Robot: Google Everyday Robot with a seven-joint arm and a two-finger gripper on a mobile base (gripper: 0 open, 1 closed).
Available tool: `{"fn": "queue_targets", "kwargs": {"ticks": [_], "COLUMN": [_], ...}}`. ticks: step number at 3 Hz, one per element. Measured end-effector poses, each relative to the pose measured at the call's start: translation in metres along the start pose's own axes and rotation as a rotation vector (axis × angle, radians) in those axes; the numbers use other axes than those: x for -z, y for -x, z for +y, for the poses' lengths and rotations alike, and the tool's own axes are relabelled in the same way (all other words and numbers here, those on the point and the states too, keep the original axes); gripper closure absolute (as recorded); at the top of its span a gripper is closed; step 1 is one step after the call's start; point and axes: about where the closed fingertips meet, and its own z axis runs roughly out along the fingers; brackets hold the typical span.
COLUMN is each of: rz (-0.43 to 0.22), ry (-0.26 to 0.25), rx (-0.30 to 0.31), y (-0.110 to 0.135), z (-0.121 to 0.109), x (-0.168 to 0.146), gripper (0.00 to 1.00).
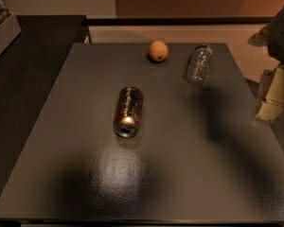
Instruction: Place orange can upright
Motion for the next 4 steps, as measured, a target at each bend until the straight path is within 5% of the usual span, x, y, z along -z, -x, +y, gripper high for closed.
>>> {"fn": "queue_targets", "kwargs": {"ticks": [2,4], "rz": [-0.023,-0.076], "ry": [-0.001,-0.008], "rx": [0.031,0.315], "y": [0.006,0.064], "z": [-0.003,-0.010], "x": [0.002,-0.023], "gripper": [0.00,0.00]}}
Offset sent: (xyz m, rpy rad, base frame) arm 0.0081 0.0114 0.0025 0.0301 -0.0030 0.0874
